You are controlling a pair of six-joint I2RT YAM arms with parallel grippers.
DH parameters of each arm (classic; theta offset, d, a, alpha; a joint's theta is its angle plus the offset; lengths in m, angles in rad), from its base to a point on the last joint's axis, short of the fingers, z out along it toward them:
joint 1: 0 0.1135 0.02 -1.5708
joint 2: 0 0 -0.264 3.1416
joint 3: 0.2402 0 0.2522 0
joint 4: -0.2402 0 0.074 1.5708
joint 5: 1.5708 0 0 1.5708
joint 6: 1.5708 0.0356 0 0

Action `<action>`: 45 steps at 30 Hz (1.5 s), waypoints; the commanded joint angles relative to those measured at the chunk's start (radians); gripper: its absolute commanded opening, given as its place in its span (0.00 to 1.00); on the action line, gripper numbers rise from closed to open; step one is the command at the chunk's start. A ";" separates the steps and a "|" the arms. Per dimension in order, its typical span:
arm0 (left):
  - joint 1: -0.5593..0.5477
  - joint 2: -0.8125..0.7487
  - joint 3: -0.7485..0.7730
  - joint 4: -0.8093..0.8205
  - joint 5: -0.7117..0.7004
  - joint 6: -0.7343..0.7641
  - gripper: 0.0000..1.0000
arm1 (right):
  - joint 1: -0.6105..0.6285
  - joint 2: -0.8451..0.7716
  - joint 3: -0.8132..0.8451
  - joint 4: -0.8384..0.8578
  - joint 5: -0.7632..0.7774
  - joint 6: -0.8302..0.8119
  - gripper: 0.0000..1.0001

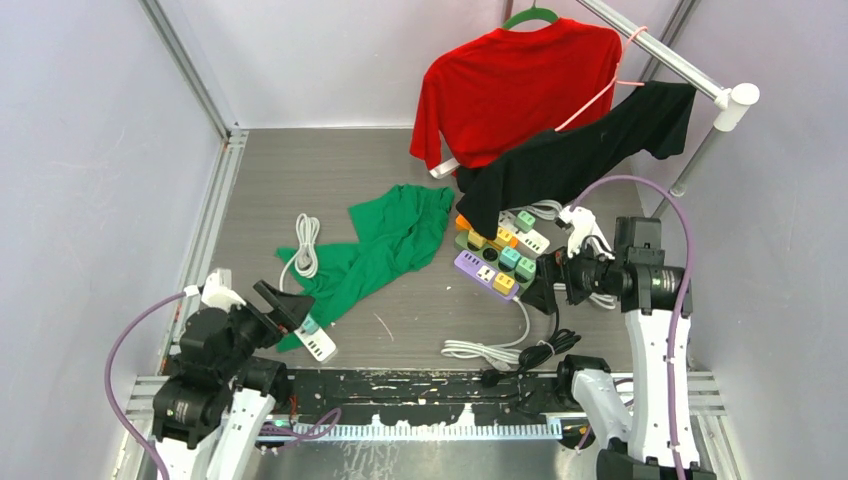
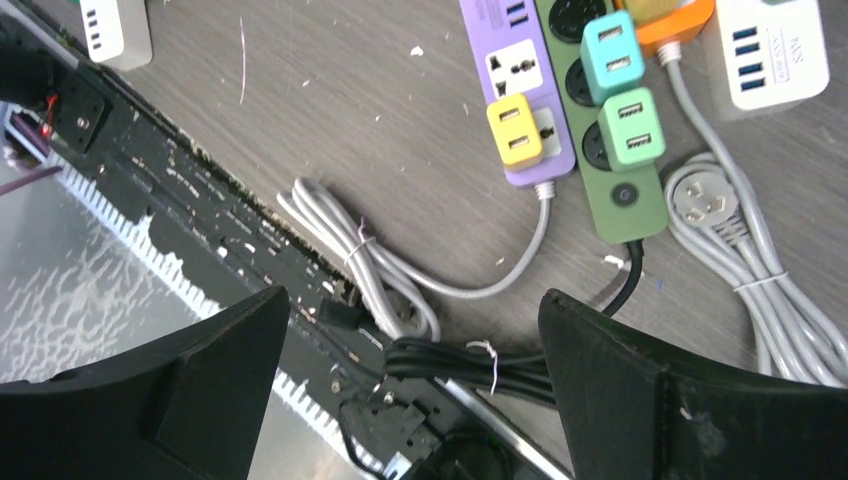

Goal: Pull the plug off the socket
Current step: Move the socket to the center of the board.

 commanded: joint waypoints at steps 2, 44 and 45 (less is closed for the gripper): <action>-0.004 0.159 0.048 0.018 -0.137 -0.039 0.97 | 0.003 -0.020 -0.071 0.261 -0.076 0.102 1.00; -0.145 0.914 -0.166 0.297 -0.297 -0.274 0.59 | 0.009 0.144 -0.157 0.381 -0.104 0.068 0.99; -0.147 0.907 -0.169 0.297 -0.296 -0.276 0.53 | 0.009 0.149 -0.157 0.380 -0.104 0.067 0.99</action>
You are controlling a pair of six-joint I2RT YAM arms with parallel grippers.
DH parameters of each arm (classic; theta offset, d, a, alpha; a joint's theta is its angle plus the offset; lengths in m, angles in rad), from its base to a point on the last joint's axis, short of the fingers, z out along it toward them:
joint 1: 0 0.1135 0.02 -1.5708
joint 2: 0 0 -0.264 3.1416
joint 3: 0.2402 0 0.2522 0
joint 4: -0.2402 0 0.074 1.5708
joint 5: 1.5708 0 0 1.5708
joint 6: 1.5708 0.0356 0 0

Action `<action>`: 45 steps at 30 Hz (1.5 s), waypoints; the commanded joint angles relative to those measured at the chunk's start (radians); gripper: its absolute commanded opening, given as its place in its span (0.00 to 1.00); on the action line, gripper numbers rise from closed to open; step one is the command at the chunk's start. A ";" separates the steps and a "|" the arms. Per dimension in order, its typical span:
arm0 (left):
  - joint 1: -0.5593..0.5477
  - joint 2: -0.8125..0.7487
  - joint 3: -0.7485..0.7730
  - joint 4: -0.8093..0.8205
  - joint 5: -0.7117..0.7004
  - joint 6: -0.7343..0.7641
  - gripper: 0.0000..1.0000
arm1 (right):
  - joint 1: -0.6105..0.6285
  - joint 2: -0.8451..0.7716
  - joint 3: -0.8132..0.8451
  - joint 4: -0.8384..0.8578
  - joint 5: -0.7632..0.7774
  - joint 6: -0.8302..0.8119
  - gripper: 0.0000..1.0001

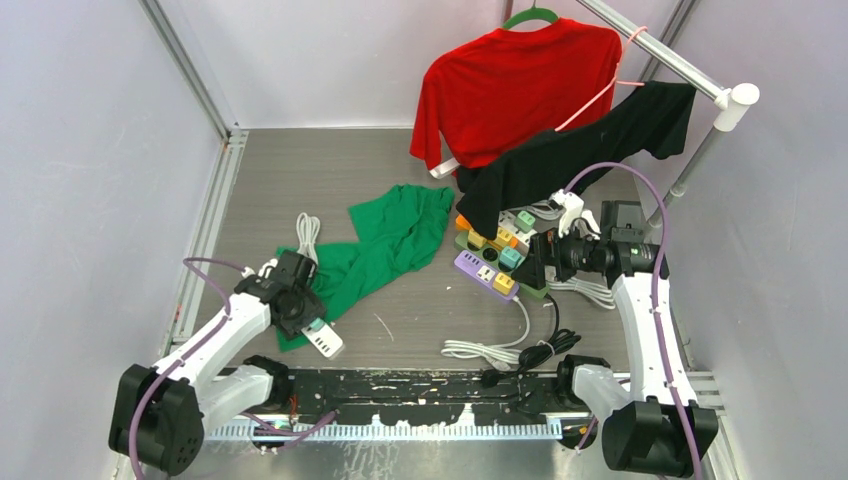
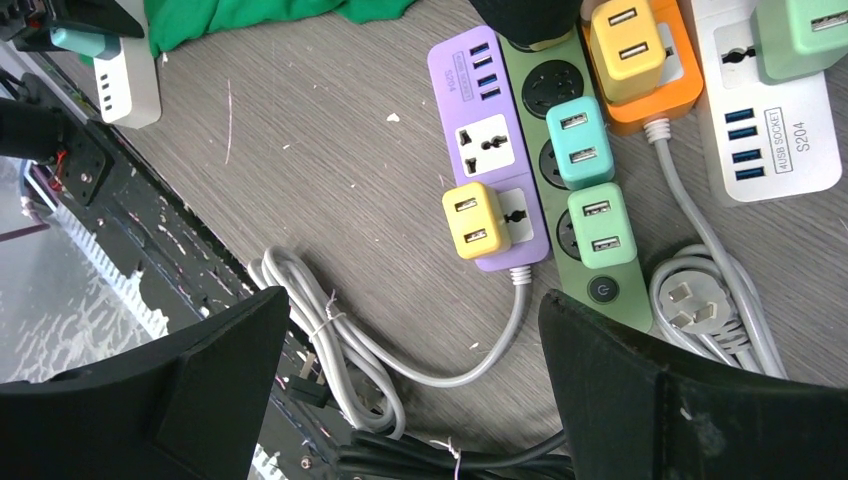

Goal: Pull the plug off the socket
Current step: Move the socket to the center of the board.

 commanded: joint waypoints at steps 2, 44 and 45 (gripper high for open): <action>-0.018 -0.041 -0.012 0.088 0.018 -0.043 0.36 | 0.005 0.012 0.018 0.001 -0.016 -0.018 0.99; -0.678 0.756 0.679 0.392 -0.088 -0.489 0.78 | 0.100 0.023 0.011 -0.002 0.007 -0.013 1.00; -0.682 0.737 0.676 0.381 -0.104 -0.469 0.82 | 0.108 0.024 0.012 -0.002 0.008 -0.016 0.99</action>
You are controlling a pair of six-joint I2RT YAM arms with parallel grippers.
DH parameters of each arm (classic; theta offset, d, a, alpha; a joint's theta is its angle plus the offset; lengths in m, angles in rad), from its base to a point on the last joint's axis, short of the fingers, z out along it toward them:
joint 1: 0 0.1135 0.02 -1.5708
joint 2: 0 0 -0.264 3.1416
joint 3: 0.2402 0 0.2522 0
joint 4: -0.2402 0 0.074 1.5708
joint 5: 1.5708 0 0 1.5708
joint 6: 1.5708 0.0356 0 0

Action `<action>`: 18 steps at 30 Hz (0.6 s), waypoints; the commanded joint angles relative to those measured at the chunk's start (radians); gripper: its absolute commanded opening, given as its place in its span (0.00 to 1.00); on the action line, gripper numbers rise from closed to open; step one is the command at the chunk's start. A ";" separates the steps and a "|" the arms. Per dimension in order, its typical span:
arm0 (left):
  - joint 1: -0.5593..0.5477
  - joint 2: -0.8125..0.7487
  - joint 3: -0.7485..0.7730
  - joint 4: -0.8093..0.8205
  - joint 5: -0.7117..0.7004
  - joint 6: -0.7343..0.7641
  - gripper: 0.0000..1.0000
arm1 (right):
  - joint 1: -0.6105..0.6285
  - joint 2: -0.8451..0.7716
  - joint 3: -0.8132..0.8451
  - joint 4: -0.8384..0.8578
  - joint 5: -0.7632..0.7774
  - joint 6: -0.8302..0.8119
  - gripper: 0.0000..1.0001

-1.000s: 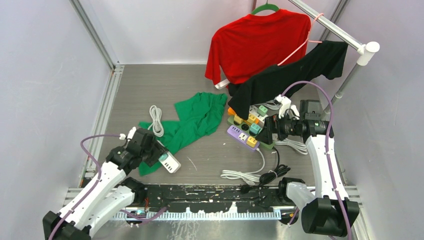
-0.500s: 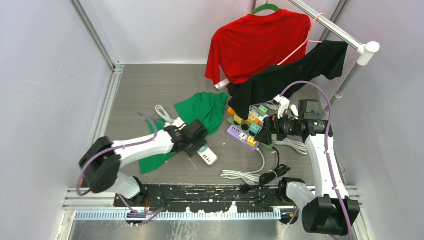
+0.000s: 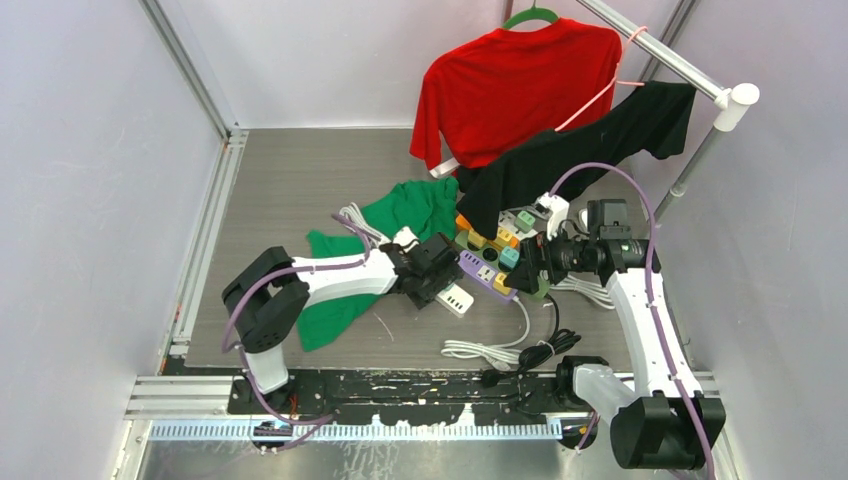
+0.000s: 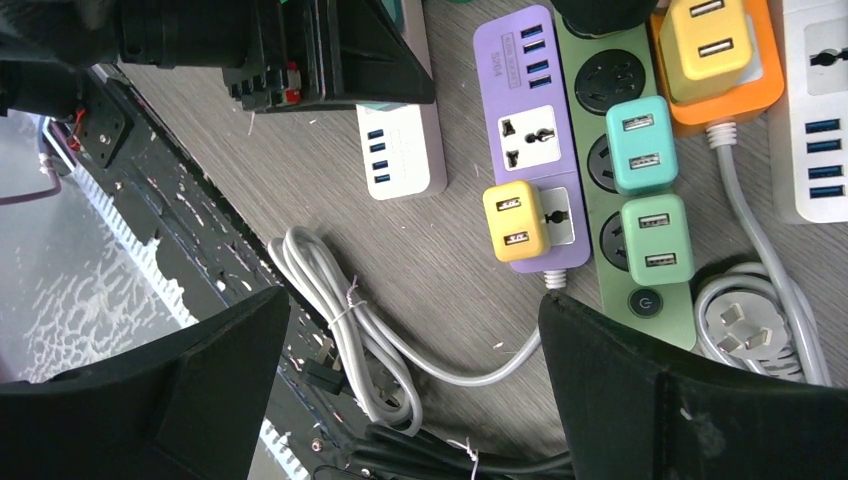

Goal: Pull the plug off the socket
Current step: Move the socket to the center of the board.

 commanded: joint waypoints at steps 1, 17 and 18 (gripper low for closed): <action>-0.031 -0.081 0.037 -0.017 -0.076 0.099 0.83 | 0.028 -0.004 0.012 0.010 0.003 -0.019 1.00; -0.048 -0.465 -0.234 0.190 0.051 1.193 0.82 | 0.124 -0.037 -0.025 -0.039 -0.142 -0.189 0.99; -0.048 -0.484 -0.262 0.212 0.072 1.280 0.78 | 0.129 -0.035 -0.026 -0.042 -0.141 -0.202 0.99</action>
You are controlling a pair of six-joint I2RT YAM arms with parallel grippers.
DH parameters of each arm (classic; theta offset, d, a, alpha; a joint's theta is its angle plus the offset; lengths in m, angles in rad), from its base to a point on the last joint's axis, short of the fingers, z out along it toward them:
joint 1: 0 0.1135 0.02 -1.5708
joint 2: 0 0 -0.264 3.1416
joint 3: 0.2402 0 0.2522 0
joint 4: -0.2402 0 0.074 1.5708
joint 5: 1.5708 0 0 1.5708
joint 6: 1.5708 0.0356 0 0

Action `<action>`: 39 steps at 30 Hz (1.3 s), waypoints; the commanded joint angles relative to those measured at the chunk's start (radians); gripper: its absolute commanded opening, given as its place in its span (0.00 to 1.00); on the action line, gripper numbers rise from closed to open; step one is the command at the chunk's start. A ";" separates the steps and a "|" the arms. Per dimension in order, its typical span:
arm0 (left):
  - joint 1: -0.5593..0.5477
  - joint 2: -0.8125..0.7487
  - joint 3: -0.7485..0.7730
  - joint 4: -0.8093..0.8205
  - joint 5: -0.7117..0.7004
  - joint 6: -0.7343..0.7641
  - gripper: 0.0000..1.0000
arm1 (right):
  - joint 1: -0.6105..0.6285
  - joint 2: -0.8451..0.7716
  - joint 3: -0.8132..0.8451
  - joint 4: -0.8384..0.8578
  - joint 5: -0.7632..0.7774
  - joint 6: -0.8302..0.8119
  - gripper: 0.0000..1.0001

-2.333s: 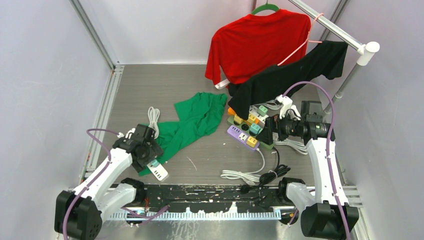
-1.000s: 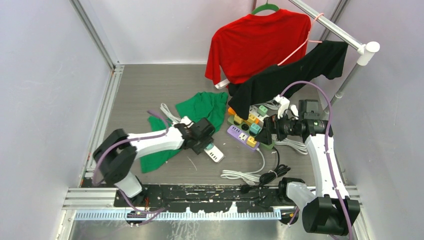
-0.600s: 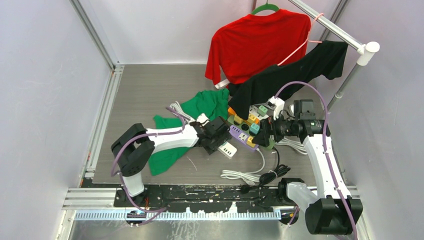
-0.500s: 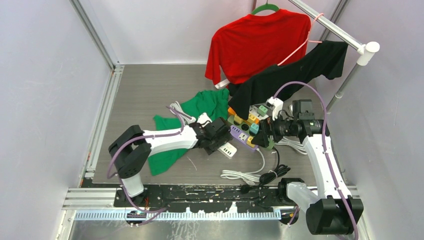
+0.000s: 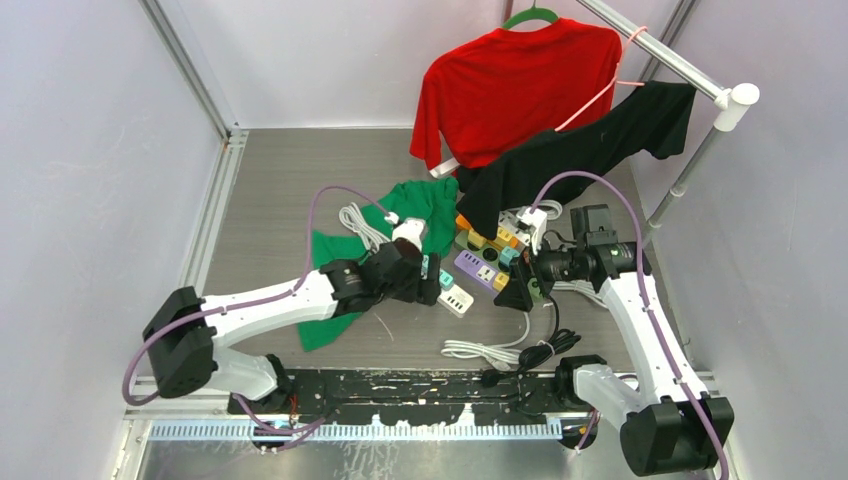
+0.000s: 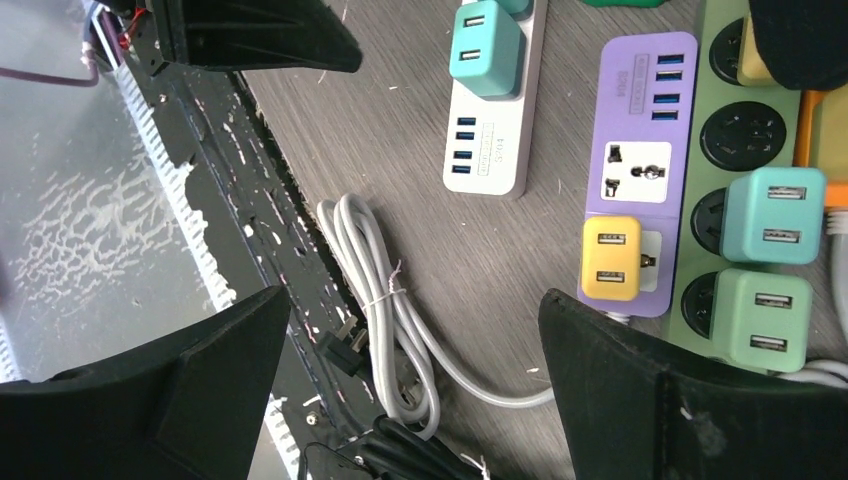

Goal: Pull the plug off the socket
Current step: Move the socket to the center of the board, then remove the plug from the socket.

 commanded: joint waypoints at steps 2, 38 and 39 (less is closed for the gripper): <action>-0.002 -0.109 -0.130 0.209 0.103 0.638 0.74 | 0.019 -0.012 -0.001 -0.037 -0.062 -0.152 1.00; 0.464 0.222 -0.080 0.485 1.200 1.494 0.52 | 0.033 -0.009 -0.049 -0.264 -0.138 -0.722 0.99; 0.464 0.233 -0.066 0.461 1.215 1.505 0.52 | 0.034 -0.008 -0.050 -0.264 -0.136 -0.722 1.00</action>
